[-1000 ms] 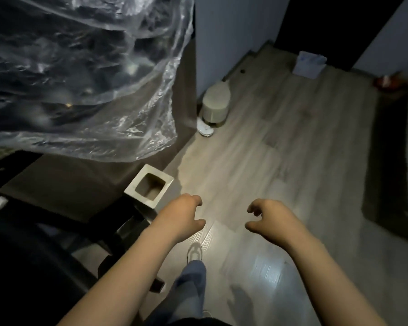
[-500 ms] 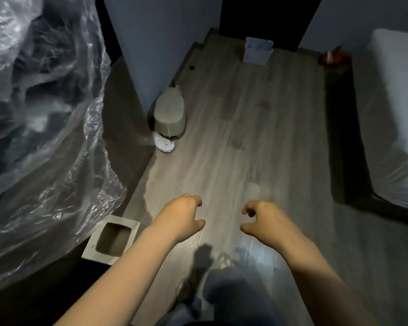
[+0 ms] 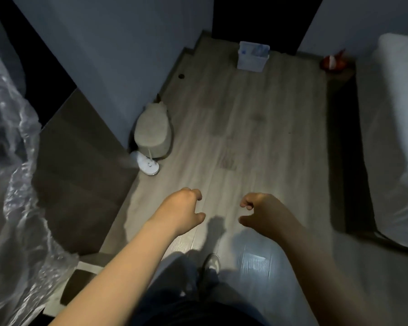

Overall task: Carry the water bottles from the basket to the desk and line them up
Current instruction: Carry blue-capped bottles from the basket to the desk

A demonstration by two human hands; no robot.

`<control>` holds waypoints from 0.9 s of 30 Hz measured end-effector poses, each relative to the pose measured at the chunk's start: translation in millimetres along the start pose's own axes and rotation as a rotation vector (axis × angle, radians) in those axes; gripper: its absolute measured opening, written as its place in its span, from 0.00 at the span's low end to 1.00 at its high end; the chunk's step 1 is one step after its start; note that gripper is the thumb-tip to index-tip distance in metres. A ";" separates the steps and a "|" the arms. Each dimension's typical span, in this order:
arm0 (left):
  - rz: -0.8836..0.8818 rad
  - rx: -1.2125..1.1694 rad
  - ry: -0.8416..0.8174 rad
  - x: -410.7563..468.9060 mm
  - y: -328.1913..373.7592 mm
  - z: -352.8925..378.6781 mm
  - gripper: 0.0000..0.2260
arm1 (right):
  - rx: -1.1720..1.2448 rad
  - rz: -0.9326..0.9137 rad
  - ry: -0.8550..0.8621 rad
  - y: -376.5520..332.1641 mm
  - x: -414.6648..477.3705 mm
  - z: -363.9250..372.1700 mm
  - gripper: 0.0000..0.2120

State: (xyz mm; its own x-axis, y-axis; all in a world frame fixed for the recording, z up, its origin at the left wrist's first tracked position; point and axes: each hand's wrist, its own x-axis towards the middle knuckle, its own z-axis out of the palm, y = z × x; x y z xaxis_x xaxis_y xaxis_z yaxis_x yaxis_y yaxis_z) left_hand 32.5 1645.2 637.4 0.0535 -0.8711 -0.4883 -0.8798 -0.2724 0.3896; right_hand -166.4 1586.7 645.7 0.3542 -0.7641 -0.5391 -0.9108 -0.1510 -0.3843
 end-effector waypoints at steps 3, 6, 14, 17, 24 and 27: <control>-0.005 0.005 -0.005 40.7 10.6 -19.0 0.21 | 0.009 0.005 -0.018 4.3 34.5 -29.3 0.17; 0.002 0.016 -0.015 85.0 17.5 -35.7 0.21 | -0.018 0.015 -0.028 8.6 71.0 -52.8 0.19; 0.061 0.009 -0.025 215.4 15.5 -101.5 0.21 | -0.038 0.068 -0.016 -0.1 186.9 -120.6 0.19; 0.077 -0.003 -0.061 262.2 11.5 -136.9 0.22 | -0.045 0.083 -0.038 -14.9 231.1 -149.1 0.19; 0.120 0.041 -0.047 363.3 12.2 -210.8 0.20 | 0.000 0.115 -0.024 -31.8 327.1 -212.4 0.19; 0.121 0.034 -0.071 401.9 14.6 -228.7 0.20 | -0.001 0.117 -0.018 -28.8 365.5 -234.7 0.19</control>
State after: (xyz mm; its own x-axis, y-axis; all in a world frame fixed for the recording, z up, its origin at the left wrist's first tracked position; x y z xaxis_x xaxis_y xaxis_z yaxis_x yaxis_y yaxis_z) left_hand 149.2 1197.6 625.5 -0.0868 -0.8652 -0.4939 -0.8935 -0.1517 0.4227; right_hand -60.5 1164.6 635.6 0.2495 -0.7653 -0.5933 -0.9463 -0.0625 -0.3173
